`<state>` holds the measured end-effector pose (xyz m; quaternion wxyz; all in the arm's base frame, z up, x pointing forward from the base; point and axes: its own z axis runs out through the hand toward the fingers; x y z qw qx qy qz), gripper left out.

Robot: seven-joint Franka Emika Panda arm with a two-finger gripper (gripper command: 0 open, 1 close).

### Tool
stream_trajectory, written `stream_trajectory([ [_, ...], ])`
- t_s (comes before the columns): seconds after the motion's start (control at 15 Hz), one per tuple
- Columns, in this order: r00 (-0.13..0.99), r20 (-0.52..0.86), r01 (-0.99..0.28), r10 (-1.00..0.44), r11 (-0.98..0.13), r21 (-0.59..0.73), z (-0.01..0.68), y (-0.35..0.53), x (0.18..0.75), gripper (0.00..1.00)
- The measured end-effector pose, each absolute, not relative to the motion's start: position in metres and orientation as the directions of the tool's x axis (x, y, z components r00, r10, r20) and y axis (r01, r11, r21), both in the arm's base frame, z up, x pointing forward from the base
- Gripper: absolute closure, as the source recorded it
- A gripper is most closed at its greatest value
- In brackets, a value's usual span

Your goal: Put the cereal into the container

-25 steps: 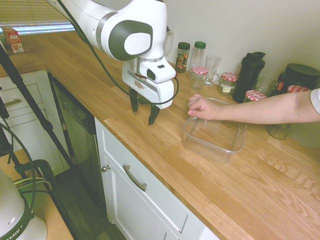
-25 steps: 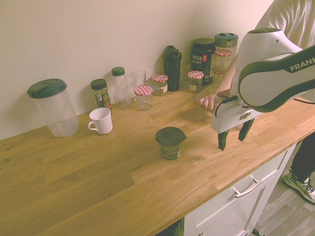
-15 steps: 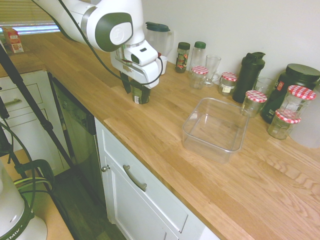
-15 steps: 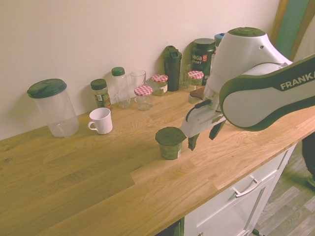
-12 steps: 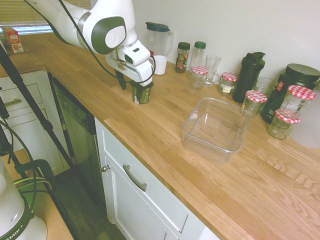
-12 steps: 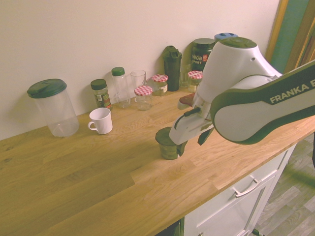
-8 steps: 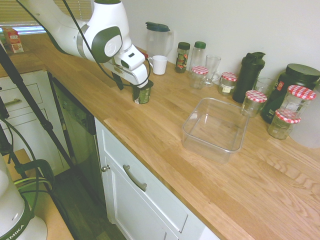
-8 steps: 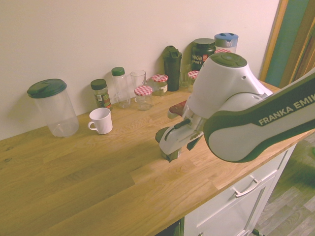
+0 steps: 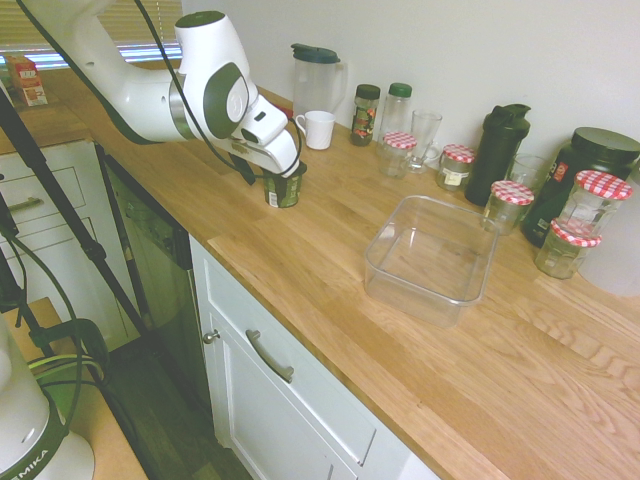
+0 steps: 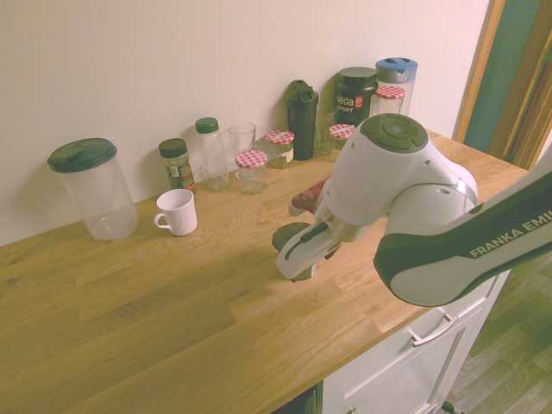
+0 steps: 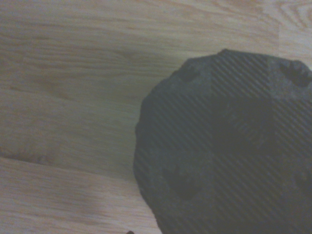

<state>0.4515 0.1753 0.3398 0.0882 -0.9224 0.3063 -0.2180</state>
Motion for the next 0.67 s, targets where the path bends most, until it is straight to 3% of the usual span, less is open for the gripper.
stream_trajectory([
  [0.53,0.646,0.427,-0.543,-0.633,-0.774,-0.325,0.32,0.183,0.478,0.0],
  [0.6,0.643,0.427,-0.541,-0.636,-0.772,-0.334,0.316,0.183,0.481,1.0],
  [0.67,0.64,0.428,-0.537,-0.638,-0.77,-0.346,0.313,0.182,0.484,1.0],
])
